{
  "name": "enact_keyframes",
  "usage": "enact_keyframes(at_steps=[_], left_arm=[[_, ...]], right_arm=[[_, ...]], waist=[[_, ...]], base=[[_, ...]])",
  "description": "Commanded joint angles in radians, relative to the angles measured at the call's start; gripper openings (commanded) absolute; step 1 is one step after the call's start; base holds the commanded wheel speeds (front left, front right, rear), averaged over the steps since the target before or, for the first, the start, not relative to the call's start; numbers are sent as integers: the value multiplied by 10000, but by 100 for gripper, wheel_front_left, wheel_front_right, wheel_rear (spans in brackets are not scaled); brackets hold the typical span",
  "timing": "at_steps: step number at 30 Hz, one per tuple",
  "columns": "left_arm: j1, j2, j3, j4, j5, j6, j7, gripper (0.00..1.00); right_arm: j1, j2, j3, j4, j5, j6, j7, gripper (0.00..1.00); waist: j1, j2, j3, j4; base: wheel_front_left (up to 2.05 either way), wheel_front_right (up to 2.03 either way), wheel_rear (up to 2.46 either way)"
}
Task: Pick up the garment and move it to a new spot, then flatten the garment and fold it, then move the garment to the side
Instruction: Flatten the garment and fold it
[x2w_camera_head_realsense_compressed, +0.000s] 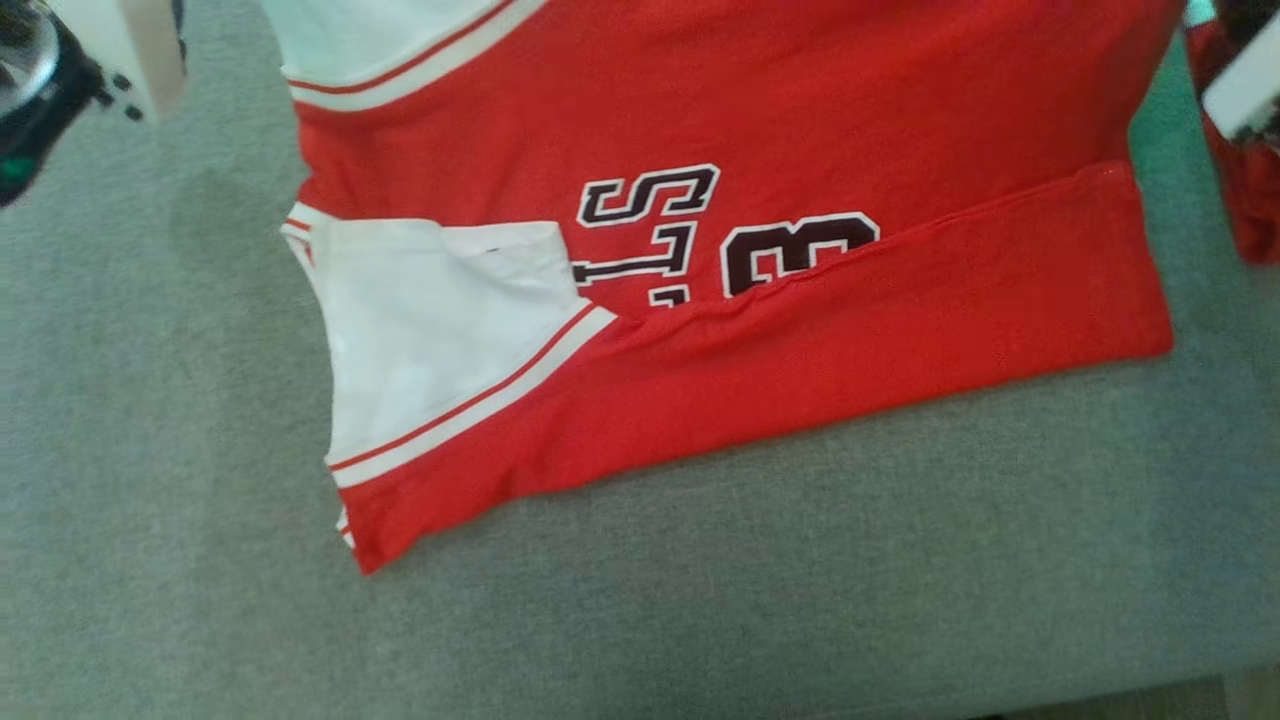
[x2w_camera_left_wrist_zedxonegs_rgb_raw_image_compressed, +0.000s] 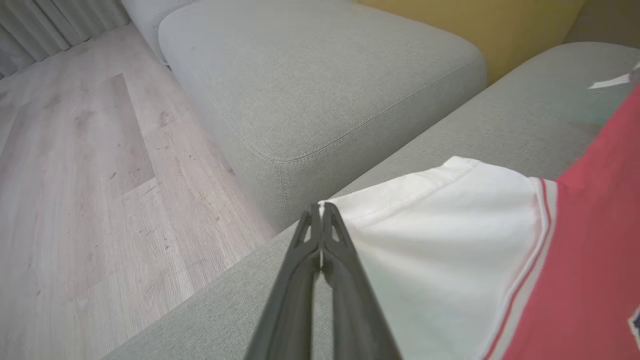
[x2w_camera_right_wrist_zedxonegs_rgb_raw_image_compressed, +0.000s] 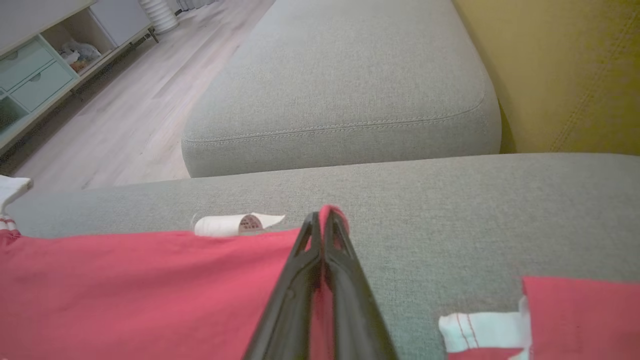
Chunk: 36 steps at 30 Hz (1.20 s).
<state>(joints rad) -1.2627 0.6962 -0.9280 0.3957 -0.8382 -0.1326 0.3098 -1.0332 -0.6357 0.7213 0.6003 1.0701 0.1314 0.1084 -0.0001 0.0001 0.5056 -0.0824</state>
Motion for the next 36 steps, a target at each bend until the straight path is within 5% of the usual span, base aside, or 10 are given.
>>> enact_keyframes(at_steps=[1,14,26,36], left_arm=[[-195,578,350,-348,-108,19,-218,0],[1820,1748,-88,-2324,-320,360,-1178,0],[4464,3077,-744,-4925,275,2107,-2044,0],[5802,3359,-1131,-6208,485,3343,-2453,0]], right_arm=[[562,-435,-120,-298,158,-7,-155,0],[2480,-1378,-326,-1259,572,-7,-759,0],[4389,-1878,-830,-1900,172,-7,-990,0],[5992,-1865,-1912,-2594,-200,-7,-1111,0]], waist=[[1,-1,-104,160],[1,-1,-829,648],[1,-1,-1257,882],[1,-1,-1377,928]], base=[[0,0,0],[0,0,0],[0,0,0],[0,0,0]])
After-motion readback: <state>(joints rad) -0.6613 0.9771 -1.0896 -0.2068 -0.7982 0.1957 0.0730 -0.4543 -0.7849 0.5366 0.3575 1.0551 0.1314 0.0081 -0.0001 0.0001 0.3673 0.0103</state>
